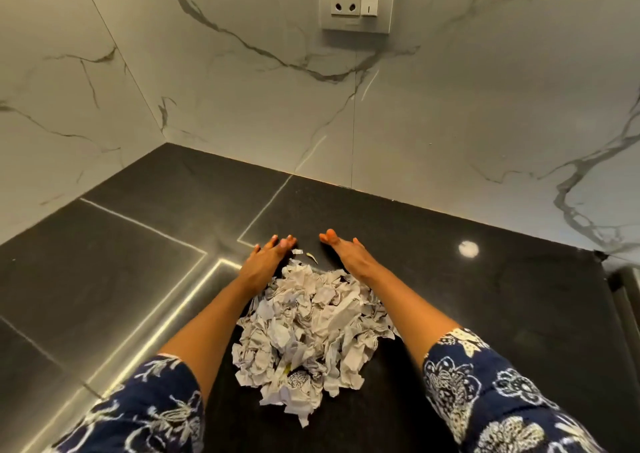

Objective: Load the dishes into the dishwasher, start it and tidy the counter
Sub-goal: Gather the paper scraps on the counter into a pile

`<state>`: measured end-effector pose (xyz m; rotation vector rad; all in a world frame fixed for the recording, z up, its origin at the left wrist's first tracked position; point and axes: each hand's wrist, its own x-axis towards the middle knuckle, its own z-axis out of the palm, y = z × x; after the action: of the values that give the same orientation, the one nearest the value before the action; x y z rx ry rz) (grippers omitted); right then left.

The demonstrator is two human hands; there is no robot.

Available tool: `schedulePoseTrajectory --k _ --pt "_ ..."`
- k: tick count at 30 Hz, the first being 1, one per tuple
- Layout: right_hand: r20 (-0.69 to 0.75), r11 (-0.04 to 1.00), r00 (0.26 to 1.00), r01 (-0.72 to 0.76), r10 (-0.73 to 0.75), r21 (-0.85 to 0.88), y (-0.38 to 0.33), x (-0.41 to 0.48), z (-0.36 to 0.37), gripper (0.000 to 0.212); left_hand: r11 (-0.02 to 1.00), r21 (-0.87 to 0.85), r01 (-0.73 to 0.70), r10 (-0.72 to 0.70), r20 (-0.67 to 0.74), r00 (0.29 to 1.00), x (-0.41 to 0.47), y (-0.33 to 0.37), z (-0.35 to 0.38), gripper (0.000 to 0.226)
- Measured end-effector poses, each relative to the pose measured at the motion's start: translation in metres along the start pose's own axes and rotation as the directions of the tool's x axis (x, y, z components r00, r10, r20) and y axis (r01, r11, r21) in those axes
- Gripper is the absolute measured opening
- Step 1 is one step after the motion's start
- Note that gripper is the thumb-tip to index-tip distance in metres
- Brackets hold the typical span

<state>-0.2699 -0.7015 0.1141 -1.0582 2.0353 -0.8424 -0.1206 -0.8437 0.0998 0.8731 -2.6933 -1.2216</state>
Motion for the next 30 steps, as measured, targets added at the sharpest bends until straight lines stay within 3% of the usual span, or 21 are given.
schedulePoseTrajectory --k 2,5,7,11,15,17,21,22,24,27,28,30 --pt "0.074 0.997 0.996 0.053 -0.049 -0.055 0.004 -0.004 0.003 0.091 0.991 0.067 -0.112 0.108 0.067 0.992 -0.007 -0.004 0.004 0.096" --pt "0.237 0.989 0.968 0.114 -0.087 -0.1 0.017 -0.022 0.008 0.069 0.989 -0.139 -0.042 0.058 0.113 0.992 -0.029 -0.026 0.01 0.058" --pt "0.281 0.996 0.958 0.077 -0.061 -0.047 0.022 -0.04 0.006 0.058 0.954 -0.299 -0.024 0.067 0.137 0.988 -0.044 -0.034 0.009 0.06" --pt "0.195 0.984 0.981 -0.024 -0.011 0.178 0.018 -0.047 -0.004 0.071 0.875 -0.484 -0.011 -0.005 -0.032 0.999 -0.067 -0.039 -0.006 0.084" --pt "0.189 0.997 0.98 -0.072 0.069 0.007 -0.013 -0.018 0.007 0.099 0.802 -0.597 -0.018 -0.114 -0.183 0.976 -0.099 -0.048 -0.011 0.093" --pt "0.252 0.99 0.967 -0.014 0.05 -0.141 -0.029 -0.013 0.019 0.084 0.805 -0.592 -0.031 -0.12 -0.215 0.969 -0.113 -0.057 -0.008 0.086" --pt "0.331 0.985 0.943 0.03 0.028 -0.169 -0.029 -0.035 0.02 0.059 0.837 -0.547 -0.027 -0.133 -0.25 0.959 -0.131 -0.062 -0.001 0.083" --pt "0.279 0.985 0.96 0.057 -0.01 -0.161 -0.021 -0.046 0.017 0.054 0.855 -0.518 -0.016 -0.136 -0.254 0.958 -0.135 -0.06 0.0 0.085" --pt "0.03 0.992 0.994 0.107 -0.105 -0.061 0.0 -0.076 0.009 0.043 0.863 -0.505 -0.009 -0.153 -0.276 0.949 -0.144 -0.059 0.005 0.089" --pt "-0.386 0.972 0.922 0.062 0.033 0.229 0.036 -0.126 0.001 0.036 0.815 -0.579 -0.014 -0.235 -0.354 0.905 -0.153 -0.052 0.016 0.073" --pt "-0.437 0.974 0.895 0.014 0.09 0.228 0.046 -0.14 0.002 0.036 0.792 -0.61 -0.018 -0.257 -0.361 0.897 -0.153 -0.048 0.022 0.062" --pt "-0.409 0.99 0.905 -0.072 0.117 0.123 0.06 -0.151 0.014 0.053 0.8 -0.599 0.0 -0.256 -0.341 0.905 -0.148 -0.038 0.038 0.05"
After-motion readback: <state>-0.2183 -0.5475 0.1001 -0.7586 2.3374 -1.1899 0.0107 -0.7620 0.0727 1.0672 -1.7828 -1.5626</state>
